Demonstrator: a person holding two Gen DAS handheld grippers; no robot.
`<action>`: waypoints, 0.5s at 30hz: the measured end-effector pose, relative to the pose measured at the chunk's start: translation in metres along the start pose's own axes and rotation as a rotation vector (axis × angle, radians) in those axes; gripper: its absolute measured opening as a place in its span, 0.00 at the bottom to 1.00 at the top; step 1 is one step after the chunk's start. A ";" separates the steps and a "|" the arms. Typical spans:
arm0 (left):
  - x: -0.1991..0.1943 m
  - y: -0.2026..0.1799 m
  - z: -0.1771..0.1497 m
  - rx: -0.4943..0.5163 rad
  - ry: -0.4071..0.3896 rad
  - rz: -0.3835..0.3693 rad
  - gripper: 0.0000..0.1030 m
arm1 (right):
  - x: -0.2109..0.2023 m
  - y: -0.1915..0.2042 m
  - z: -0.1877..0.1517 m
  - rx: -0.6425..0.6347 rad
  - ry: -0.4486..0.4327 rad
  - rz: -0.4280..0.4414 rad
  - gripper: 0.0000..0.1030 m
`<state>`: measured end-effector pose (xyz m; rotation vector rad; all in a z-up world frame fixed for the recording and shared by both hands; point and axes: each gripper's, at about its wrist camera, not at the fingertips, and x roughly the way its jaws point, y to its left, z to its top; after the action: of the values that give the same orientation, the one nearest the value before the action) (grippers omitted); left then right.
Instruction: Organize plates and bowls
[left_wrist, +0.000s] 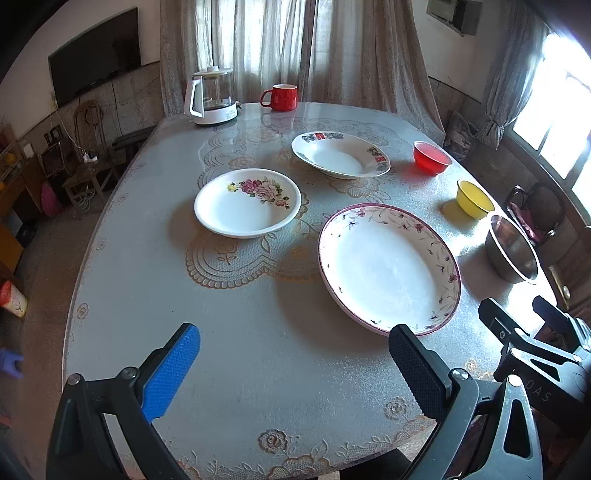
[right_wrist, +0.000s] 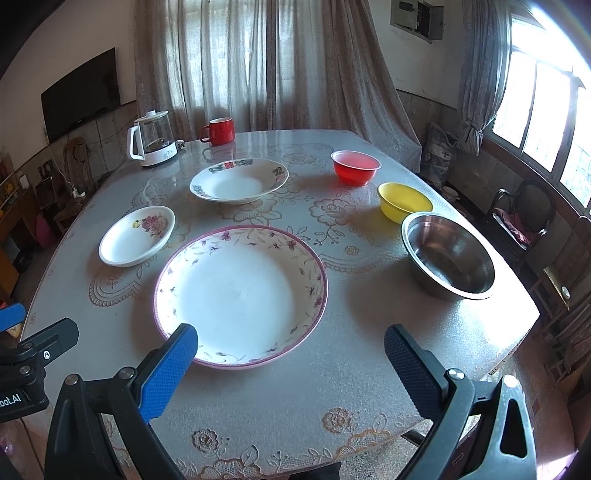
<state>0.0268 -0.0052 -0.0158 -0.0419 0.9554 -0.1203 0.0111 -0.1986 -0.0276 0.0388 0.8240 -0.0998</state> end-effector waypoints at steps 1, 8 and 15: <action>0.003 0.001 0.000 -0.008 0.009 -0.008 1.00 | 0.002 -0.003 0.000 0.010 0.009 0.001 1.00; 0.021 -0.001 0.002 -0.002 0.063 0.013 1.00 | 0.018 -0.022 -0.003 0.050 0.074 0.019 1.00; 0.039 0.001 0.004 -0.047 0.129 -0.036 1.00 | 0.032 -0.031 0.000 0.021 0.096 0.083 1.00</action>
<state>0.0525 -0.0086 -0.0454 -0.0962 1.0869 -0.1351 0.0293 -0.2320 -0.0505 0.0983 0.9166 -0.0282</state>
